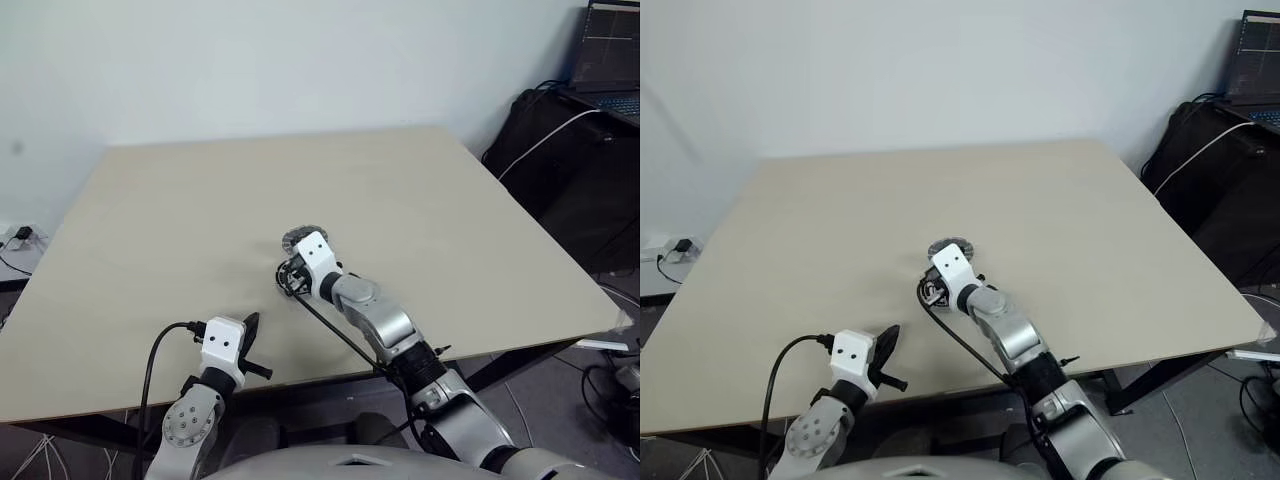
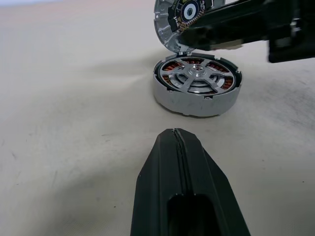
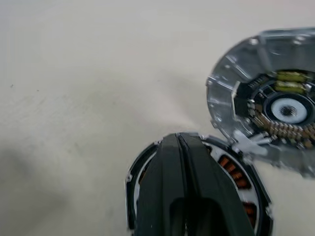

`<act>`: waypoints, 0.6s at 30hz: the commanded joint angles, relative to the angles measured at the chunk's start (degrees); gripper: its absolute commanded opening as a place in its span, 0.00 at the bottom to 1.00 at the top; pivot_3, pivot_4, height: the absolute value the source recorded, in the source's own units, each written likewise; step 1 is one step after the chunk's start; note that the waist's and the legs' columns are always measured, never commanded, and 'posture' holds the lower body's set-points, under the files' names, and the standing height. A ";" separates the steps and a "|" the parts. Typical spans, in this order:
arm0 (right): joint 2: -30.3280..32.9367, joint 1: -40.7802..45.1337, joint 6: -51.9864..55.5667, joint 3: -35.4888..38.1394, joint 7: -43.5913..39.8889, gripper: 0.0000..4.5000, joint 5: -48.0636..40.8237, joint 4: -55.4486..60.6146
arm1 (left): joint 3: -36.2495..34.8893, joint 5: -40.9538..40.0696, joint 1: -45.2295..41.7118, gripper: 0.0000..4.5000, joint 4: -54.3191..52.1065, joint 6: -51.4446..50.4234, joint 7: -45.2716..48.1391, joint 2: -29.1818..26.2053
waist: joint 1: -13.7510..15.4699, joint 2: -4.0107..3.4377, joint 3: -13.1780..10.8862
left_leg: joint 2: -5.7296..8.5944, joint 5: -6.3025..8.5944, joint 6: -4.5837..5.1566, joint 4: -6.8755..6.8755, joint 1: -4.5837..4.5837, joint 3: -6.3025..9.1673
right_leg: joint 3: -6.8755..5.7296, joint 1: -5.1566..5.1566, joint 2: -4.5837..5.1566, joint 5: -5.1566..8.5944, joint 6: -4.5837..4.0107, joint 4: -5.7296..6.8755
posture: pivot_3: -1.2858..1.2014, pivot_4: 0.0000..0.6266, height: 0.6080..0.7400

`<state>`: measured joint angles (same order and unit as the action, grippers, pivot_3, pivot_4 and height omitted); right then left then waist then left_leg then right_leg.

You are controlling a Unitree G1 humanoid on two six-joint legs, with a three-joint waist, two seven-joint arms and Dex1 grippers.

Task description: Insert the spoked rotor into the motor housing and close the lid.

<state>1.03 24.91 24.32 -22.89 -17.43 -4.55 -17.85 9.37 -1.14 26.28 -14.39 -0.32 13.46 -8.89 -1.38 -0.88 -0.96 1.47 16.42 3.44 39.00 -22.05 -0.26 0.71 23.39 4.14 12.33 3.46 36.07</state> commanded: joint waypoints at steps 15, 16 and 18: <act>2.28 2.47 1.79 1.27 -7.50 0.01 3.36 0.26 | -0.77 -1.06 -0.61 0.00 3.78 5.58 0.75 0.37 | 0.08 -0.13 0.13 | 0.06 0.10 -0.20 -0.01 0.04 0.00 | 0.01 0.01 0.18 0.00 -0.02 0.07 | 0.52 0.00 1.00; 4.14 2.61 2.40 -0.27 -10.39 0.01 3.80 2.73 | -0.73 -1.02 -0.89 0.00 4.45 5.94 0.80 0.44 | 0.06 -0.13 0.12 | 0.07 0.07 -0.15 -0.01 0.03 0.00 | 0.01 0.02 0.16 0.00 -0.02 0.06 | 0.52 0.00 1.00; 8.41 3.27 3.51 -3.86 -15.96 0.09 5.39 6.84 | -0.53 -0.93 -1.49 0.00 5.78 6.58 0.88 0.63 | 0.05 -0.13 0.12 | 0.07 0.03 -0.07 -0.01 0.03 0.00 | 0.00 0.01 0.15 0.00 -0.02 0.05 | 0.52 0.00 1.00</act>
<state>8.07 26.51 27.11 -24.63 -28.99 -0.30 -15.95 9.05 -1.65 25.77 -8.77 4.35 14.03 -8.52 -1.33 -1.00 -0.84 1.53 16.43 3.40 38.99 -22.01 -0.25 0.71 23.40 4.28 12.33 3.44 36.12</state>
